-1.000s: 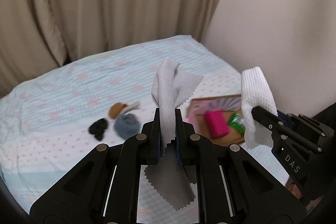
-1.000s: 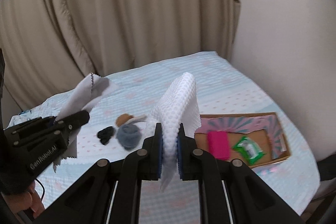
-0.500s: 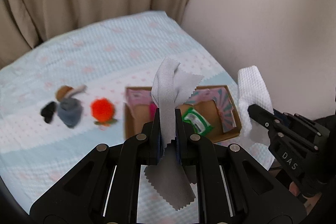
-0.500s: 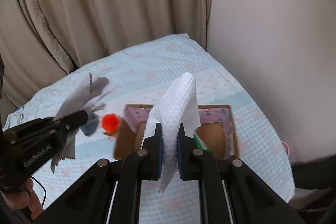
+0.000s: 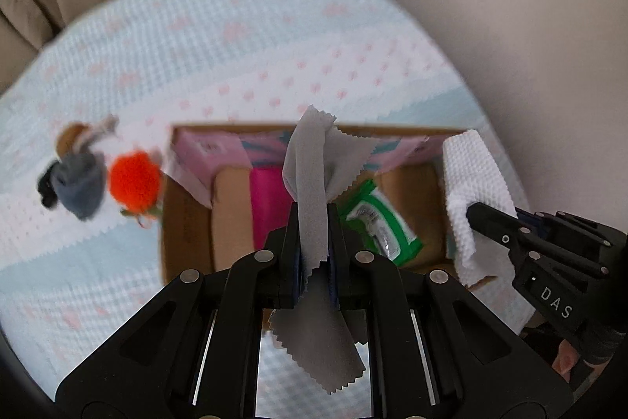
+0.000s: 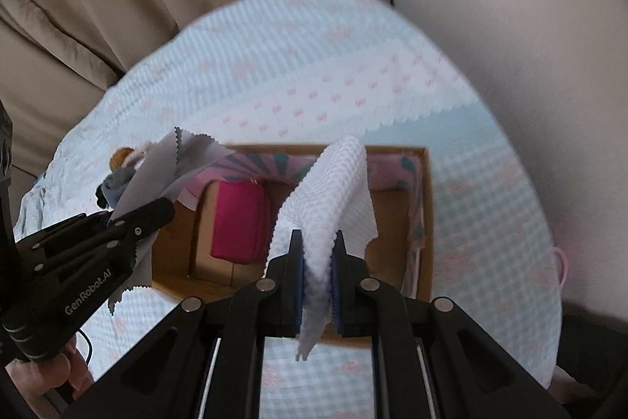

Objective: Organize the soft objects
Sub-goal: 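Carry the grey cloth and white wipe into the box and open both tools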

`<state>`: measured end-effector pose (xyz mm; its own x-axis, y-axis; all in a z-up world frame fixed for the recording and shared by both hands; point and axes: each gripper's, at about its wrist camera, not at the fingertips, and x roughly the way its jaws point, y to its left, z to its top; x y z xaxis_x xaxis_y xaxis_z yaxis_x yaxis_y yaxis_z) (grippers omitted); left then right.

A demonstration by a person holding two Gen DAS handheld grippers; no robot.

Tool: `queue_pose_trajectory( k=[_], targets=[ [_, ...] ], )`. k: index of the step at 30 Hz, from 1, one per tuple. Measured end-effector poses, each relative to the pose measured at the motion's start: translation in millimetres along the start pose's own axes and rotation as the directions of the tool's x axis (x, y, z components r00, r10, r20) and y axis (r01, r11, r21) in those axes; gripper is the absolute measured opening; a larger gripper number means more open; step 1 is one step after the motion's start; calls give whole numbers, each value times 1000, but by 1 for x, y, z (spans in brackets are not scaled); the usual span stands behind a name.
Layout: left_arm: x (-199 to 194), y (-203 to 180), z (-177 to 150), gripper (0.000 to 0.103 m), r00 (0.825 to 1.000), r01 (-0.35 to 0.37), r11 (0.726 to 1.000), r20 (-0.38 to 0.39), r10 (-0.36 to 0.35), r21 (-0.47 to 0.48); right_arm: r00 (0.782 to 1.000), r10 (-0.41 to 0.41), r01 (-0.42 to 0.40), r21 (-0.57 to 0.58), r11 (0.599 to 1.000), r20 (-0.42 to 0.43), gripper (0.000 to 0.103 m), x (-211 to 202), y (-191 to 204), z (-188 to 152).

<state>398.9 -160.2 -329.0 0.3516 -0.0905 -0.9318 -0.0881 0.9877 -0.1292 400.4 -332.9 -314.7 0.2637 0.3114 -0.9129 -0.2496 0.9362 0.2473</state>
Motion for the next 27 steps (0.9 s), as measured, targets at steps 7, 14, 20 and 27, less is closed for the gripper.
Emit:
queue_pose_trajectory(
  k=[7,14,20,27],
  targets=[
    [53,-7,-2,9,989,-54,998,-137,57,22,983,80,-66,91,994,-166,11,53,-27,15],
    [64,-13,-2,43,980,-106,991,-159,119,88,968,123,-91,150,985,-218,16,74,-36,26],
    [68,-15,-7,103,977,-114,985,-165,135,126,964,179,-143,186,972,-198,103,83,-36,30],
    [56,-5,-7,103,980,-108,990,-158,122,96,968,171,-140,165,976,-186,103,80,-33,28]
  ],
)
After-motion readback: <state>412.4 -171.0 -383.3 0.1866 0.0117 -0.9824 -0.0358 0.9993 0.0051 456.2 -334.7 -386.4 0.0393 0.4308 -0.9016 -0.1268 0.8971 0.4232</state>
